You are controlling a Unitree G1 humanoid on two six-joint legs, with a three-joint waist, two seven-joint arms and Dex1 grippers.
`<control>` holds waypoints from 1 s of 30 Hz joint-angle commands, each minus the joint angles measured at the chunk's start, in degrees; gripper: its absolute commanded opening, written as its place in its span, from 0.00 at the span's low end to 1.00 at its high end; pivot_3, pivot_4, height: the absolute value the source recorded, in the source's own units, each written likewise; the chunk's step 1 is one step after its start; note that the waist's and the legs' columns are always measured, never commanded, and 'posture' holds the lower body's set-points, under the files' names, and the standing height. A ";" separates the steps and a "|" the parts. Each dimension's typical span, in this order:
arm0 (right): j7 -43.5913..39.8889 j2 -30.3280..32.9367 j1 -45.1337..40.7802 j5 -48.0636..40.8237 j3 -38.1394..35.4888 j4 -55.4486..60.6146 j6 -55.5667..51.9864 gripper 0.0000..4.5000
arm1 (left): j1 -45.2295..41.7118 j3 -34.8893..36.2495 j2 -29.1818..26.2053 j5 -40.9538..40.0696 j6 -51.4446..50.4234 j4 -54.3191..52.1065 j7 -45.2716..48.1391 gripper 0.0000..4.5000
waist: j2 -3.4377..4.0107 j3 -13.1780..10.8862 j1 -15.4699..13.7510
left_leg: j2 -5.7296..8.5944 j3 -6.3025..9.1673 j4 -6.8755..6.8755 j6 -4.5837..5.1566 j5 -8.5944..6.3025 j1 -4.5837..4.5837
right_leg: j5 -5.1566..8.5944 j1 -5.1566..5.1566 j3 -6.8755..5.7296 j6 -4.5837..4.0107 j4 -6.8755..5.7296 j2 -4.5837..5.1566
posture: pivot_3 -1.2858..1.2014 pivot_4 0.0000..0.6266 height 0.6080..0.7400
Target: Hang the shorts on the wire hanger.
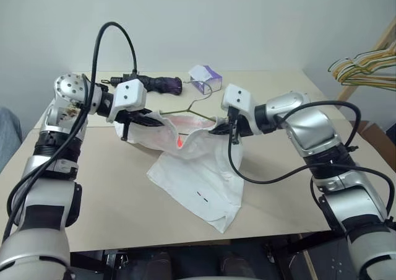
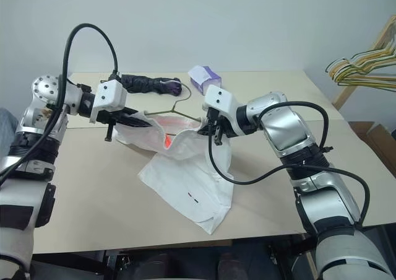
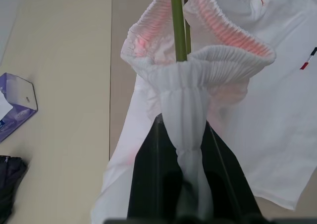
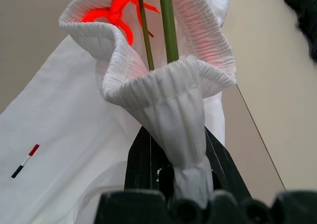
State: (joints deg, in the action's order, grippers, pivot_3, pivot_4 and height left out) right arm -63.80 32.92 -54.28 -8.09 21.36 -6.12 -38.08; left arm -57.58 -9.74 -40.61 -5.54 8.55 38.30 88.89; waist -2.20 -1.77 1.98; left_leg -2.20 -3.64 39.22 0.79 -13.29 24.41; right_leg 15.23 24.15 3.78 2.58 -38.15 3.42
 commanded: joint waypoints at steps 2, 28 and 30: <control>1.38 1.23 0.69 -0.39 -3.12 1.65 -2.11 0.00 | -1.77 3.56 1.10 -3.29 2.39 2.15 0.38 0.34 | 0.00 0.00 0.05 | 0.00 0.00 0.00 0.00 0.00 0.00 | 0.00 -0.01 0.00 0.00 0.01 0.00 | 0.52 0.00 1.00; 30.38 14.10 20.20 -5.70 -40.77 25.11 -54.42 0.00 | 14.47 13.68 8.45 -17.60 -18.25 -25.35 -16.87 0.99 | 0.14 0.09 1.87 | 0.03 0.05 0.00 0.00 0.00 -0.06 | 0.00 -0.10 0.04 0.00 0.03 0.05 | 0.44 0.00 1.00; 33.34 15.51 22.32 -5.24 -43.72 24.45 -54.42 0.00 | 15.09 12.99 8.98 -17.50 -18.68 -27.03 -17.41 0.99 | 0.14 0.09 2.36 | 0.04 0.05 0.00 0.00 0.00 -0.06 | 0.00 -0.12 0.04 0.01 0.05 0.05 | 0.43 0.00 1.00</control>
State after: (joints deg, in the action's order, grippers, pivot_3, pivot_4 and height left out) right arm -33.11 46.69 -31.86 -13.82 -18.05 17.98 -92.05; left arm -41.91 3.26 -31.66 -21.88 -9.66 14.35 72.34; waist -2.07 -1.68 4.34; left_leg -2.16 -3.59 39.22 0.79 -13.29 24.35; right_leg 15.23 24.04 3.83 2.59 -38.08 3.47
